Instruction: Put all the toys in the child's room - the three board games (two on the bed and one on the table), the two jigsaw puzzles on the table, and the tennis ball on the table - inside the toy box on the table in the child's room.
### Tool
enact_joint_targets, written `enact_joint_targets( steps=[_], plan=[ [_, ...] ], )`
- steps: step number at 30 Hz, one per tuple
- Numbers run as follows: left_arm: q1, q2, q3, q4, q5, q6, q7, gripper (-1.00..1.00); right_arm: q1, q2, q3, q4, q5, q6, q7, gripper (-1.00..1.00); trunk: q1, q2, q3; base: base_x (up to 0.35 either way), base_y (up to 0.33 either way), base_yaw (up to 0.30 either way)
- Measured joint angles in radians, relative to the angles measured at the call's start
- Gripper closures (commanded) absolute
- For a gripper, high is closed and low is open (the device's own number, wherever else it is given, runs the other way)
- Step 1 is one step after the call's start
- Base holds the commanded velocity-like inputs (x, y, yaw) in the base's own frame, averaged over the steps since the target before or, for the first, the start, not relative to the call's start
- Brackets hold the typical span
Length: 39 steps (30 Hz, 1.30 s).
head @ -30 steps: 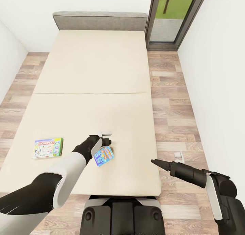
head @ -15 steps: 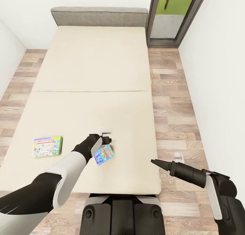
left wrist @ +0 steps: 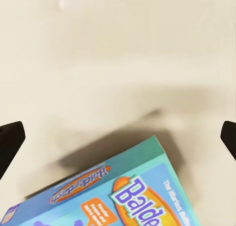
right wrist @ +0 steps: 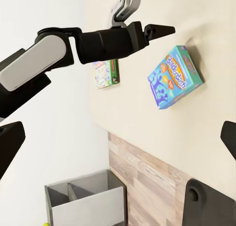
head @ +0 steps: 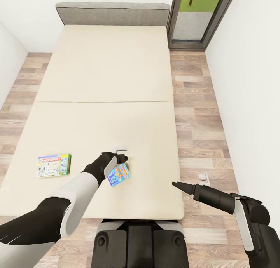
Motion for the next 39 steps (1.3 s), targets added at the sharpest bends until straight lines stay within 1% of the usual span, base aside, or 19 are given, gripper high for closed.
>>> enact_joint_targets(
  steps=[31, 39],
  plan=[
    [0.001, 0.000, 0.000, -0.003, -0.001, -0.001, -0.009, -1.00, 0.000, 0.000, -0.001, 0.000, 0.001, 0.000, -0.001, -1.00, 0.000, 0.000, -0.040, 0.000, 0.000, 0.000],
    [0.001, 0.000, 0.000, -0.017, 0.000, 0.000, -0.010, -1.00, 0.000, 0.000, -0.001, 0.000, 0.001, 0.000, 0.000, -1.00, 0.000, 0.000, -0.051, 0.000, 0.000, 0.000]
  ],
)
